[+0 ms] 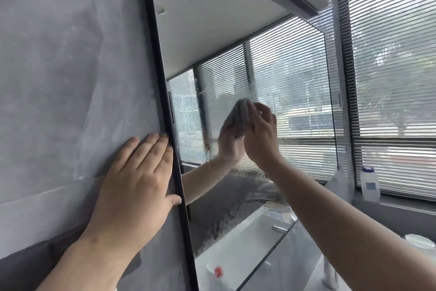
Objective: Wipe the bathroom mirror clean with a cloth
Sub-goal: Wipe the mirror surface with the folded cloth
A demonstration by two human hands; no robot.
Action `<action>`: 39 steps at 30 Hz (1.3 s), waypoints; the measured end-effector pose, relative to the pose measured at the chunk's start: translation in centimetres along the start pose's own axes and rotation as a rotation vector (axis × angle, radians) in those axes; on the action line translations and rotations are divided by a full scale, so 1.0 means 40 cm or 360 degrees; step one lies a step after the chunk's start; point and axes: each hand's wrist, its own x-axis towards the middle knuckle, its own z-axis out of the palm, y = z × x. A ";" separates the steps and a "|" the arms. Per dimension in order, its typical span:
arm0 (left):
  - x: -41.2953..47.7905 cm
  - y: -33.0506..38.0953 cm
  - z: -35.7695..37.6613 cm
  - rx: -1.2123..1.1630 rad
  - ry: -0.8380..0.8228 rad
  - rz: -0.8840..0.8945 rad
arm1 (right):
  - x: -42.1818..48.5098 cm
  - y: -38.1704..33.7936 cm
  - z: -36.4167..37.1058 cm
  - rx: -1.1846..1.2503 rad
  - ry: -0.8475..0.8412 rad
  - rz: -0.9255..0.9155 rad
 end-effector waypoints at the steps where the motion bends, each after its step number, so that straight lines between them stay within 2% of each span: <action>1: 0.009 -0.007 -0.010 0.0005 0.0032 -0.0003 | 0.012 0.038 -0.004 0.0013 0.0029 0.0212; 3: 0.041 -0.031 -0.035 0.0048 0.0109 -0.0017 | 0.023 0.105 -0.012 -0.0011 0.0066 0.0583; 5: 0.088 -0.062 -0.064 0.0159 0.0146 -0.0015 | 0.020 0.149 -0.012 -0.0070 0.0022 0.0810; 7: 0.140 -0.096 -0.091 0.0332 0.0105 0.0019 | 0.015 0.156 0.001 -0.0062 0.0005 0.0842; 10: 0.199 -0.125 -0.112 0.0480 0.0032 0.0046 | 0.034 0.112 0.016 0.0128 0.0144 0.0741; 14: 0.211 -0.130 -0.111 0.0426 0.0056 0.0058 | 0.051 -0.052 0.020 0.0250 0.0152 0.0266; 19: 0.205 -0.134 -0.102 0.0394 0.0055 0.0057 | -0.031 -0.220 0.048 0.0195 0.0087 -0.0821; 21: 0.201 -0.137 -0.103 0.0375 0.0044 0.0063 | -0.042 -0.234 0.047 0.0218 0.0116 -0.1008; 23: 0.198 -0.133 -0.103 0.0353 0.0021 0.0066 | -0.032 -0.226 0.037 0.0219 0.0127 -0.1055; 26: 0.204 -0.130 -0.118 0.0356 -0.0013 0.0076 | 0.010 -0.167 0.025 0.0075 0.0157 -0.0878; 30: 0.253 -0.154 -0.179 0.0515 0.0090 0.0109 | 0.059 -0.034 0.014 0.0036 0.0101 -0.0004; 32: 0.278 -0.170 -0.212 0.0624 0.0052 0.0026 | 0.076 0.026 0.011 0.0050 0.0084 0.0279; 36: 0.292 -0.175 -0.202 0.0729 0.0033 0.0006 | 0.080 0.028 0.013 0.0121 0.0134 0.0406; 38: 0.290 -0.177 -0.192 0.0726 0.0074 0.0009 | 0.068 -0.023 0.017 0.0105 0.0124 0.0213; 39: 0.290 -0.181 -0.189 0.0719 0.0089 0.0012 | 0.058 -0.058 0.016 0.0065 0.0113 0.0012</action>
